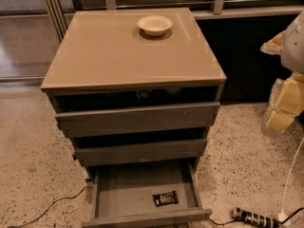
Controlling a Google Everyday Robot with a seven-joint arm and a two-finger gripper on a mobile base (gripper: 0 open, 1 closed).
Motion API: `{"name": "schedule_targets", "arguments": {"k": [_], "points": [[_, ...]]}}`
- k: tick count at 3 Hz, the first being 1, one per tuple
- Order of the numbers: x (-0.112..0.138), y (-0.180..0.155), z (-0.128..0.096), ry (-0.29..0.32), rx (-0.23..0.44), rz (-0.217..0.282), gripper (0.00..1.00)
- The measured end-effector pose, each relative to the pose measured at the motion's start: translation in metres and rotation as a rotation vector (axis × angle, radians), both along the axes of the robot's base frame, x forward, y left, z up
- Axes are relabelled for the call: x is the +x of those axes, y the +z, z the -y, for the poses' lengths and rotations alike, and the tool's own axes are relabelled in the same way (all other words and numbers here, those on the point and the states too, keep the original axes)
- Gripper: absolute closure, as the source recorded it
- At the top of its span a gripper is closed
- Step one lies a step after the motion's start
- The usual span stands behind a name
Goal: Pick rxbar chocolate from bottom drawer and place on counter
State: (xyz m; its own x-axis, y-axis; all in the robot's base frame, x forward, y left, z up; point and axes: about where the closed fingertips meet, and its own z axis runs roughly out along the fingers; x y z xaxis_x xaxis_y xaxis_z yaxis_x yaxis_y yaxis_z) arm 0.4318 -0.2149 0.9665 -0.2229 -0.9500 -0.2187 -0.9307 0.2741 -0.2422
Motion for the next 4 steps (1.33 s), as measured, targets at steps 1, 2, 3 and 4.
{"name": "schedule_targets", "arguments": {"k": [1, 2, 3, 4], "points": [[-0.013, -0.025, -0.004, 0.001, 0.020, -0.015, 0.00], [-0.026, -0.078, -0.011, -0.001, 0.066, -0.044, 0.00], [-0.026, -0.123, -0.020, -0.017, 0.103, -0.049, 0.00], [-0.026, -0.123, -0.020, -0.017, 0.101, -0.047, 0.00]]}}
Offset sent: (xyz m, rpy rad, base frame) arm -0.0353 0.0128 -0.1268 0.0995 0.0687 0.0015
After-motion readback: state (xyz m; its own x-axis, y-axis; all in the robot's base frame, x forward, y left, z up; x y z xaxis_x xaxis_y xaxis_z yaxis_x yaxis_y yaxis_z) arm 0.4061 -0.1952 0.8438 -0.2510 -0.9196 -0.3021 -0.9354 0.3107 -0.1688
